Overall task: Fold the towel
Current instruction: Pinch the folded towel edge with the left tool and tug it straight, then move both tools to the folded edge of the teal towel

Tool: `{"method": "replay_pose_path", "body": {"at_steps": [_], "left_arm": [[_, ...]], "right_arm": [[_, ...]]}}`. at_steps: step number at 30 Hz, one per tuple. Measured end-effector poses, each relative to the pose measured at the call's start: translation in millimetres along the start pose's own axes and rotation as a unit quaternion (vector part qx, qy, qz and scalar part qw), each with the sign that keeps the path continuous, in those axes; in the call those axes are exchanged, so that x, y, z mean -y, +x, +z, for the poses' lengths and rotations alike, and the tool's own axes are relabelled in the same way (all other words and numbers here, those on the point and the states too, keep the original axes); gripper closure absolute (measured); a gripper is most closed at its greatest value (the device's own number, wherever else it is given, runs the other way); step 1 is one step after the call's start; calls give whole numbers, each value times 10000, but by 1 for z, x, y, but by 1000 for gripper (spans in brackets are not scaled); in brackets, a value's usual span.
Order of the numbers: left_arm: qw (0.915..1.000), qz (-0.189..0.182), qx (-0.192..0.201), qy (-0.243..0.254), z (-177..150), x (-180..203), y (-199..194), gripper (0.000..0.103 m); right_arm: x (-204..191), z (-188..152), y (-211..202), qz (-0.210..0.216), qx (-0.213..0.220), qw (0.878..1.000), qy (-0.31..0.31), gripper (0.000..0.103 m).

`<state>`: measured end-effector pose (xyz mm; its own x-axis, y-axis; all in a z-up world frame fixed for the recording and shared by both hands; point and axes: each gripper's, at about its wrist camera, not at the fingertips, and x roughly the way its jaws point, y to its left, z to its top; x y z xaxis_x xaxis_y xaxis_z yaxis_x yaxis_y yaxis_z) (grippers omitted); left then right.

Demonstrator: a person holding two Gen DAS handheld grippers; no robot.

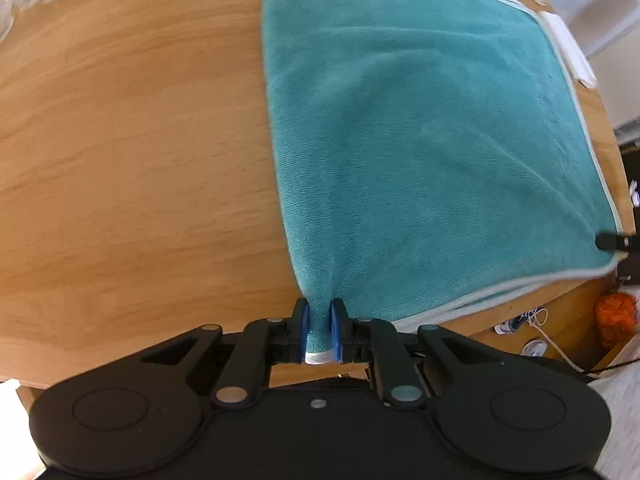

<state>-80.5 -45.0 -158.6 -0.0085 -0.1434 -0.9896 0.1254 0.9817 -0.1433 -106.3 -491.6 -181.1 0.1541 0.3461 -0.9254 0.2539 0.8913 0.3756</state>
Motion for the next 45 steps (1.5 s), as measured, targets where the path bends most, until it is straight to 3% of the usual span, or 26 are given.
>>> {"method": "replay_pose_path", "body": {"at_steps": [1,3,5,9,13,18,22,26,29,31,38,42,45], "left_arm": [[9999,89,-21,61,3,1,-1,83],[9996,279,40,85,10,1,-9,60],[9993,336,116,116,14,1,-15,59],[9962,450,714,213,41,0,-35,59],[9798,690,1835,409,92,16,-41,59],[9696,608,2357,262,148,25,-34,59],[9664,654,2465,332,172,27,-28,59],[9665,849,2375,463,191,31,-9,59],[9687,1221,2117,445,202,30,2,60],[9668,1291,2164,415,207,29,2,60],[9515,1770,2457,535,219,24,-3,60],[9492,1851,2516,376,237,22,-2,60],[9513,1826,2458,351,242,22,-6,68]], "right_arm": [[-2,1,-1,-72,-20,9999,-116,91],[-7,5,-5,-237,-46,9991,-335,76],[-9,14,-17,-401,121,9976,-543,75],[-20,46,-27,-527,534,9930,-911,75],[-45,76,-19,-405,952,9867,-1253,75],[-64,118,3,-385,1411,9832,-1092,79],[-77,160,18,-553,1701,9778,-1094,78],[-79,188,33,-716,1637,9782,-1056,81],[-72,204,37,-457,1691,9795,-995,84],[-75,211,44,-614,1558,9795,-1120,100],[-91,247,55,-834,1495,9744,-1458,101],[-100,267,60,-923,1517,9726,-1502,100],[-106,272,61,-971,1514,9708,-1586,95]]}}
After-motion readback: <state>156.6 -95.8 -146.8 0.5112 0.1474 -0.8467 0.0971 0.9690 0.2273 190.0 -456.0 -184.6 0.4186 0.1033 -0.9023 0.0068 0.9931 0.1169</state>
